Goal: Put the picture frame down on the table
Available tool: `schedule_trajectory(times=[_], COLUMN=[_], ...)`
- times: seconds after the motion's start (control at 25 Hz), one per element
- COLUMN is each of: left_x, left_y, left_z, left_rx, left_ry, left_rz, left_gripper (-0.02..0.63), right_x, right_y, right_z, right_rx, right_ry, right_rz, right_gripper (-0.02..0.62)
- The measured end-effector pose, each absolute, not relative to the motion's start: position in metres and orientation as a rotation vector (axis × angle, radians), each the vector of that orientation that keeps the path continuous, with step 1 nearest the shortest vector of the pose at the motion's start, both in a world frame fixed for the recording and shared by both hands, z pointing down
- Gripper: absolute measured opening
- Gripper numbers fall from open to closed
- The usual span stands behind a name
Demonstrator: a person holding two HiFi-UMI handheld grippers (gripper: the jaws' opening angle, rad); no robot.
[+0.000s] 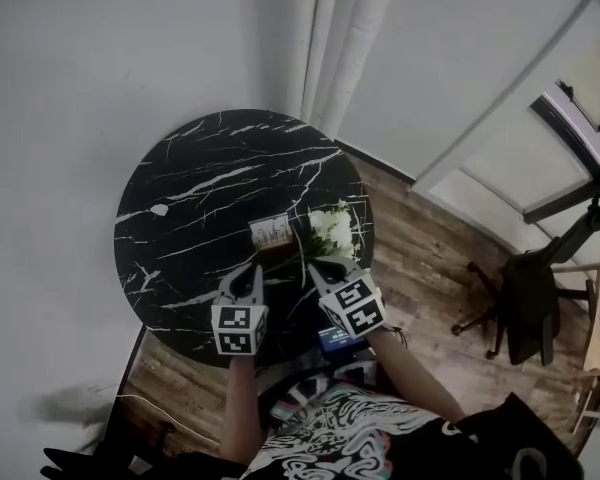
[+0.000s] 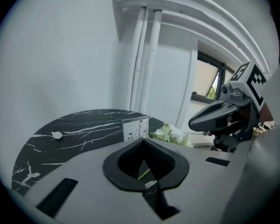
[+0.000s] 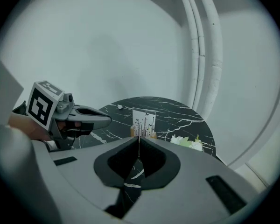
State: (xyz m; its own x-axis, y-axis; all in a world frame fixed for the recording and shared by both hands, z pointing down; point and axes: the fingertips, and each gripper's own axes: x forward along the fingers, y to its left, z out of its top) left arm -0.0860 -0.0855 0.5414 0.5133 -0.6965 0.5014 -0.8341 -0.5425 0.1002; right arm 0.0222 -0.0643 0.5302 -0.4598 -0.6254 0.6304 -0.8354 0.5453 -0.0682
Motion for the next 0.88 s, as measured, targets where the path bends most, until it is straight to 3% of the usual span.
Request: schedule_trajectory(times=[0.24,0.88], left_x=[-0.093,-0.079], left_y=[-0.078,-0.025], left_z=[0.510,0.458], left_rx=[2.400,2.343], left_ry=[-1.345,-1.562], left_rz=[0.417,0.417], left_gripper=[0.014,0.014], right_x=[0.023,0.041], right_y=[-0.058,-0.022], right_z=[0.507,0.443], right_rx=[1.219,1.197], right_ry=[-2.307,-2.540], right_rz=[0.429,0.360], right_gripper=[0.021,0.018])
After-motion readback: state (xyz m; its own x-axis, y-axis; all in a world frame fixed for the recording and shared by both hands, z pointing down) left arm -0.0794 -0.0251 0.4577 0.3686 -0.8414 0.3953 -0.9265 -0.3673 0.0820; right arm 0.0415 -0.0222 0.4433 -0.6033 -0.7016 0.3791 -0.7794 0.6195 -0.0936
